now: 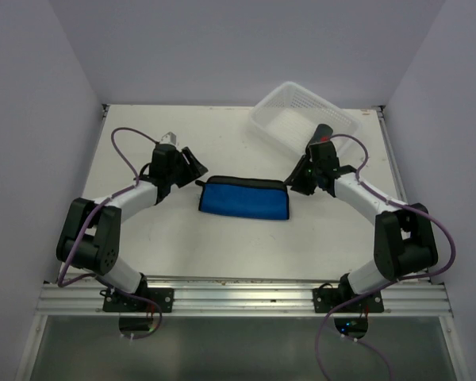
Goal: Roll the towels
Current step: Fold the towel
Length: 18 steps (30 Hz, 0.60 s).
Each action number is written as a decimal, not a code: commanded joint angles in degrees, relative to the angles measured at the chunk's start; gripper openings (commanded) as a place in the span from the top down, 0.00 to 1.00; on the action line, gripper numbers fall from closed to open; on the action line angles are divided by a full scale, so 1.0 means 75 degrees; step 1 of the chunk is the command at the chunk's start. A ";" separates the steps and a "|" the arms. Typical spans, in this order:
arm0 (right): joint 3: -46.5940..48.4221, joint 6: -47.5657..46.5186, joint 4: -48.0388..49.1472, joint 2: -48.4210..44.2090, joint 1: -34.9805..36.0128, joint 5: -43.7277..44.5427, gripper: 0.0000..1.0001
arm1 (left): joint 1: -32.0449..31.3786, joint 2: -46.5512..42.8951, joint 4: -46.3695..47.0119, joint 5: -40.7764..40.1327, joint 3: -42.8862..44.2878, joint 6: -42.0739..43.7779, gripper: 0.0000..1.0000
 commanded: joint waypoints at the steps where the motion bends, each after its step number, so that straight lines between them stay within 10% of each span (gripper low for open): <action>1: 0.0371 -0.0857 -0.0234 -0.0177 0.0007 -0.0250 0.62 | -0.0082 -0.0242 0.0243 -0.0058 0.0240 0.0268 0.41; 18: 0.0124 -0.2346 0.0056 0.0666 0.0124 -0.0027 0.58 | -0.0551 0.0084 -0.0612 -0.1440 0.0123 0.1135 0.47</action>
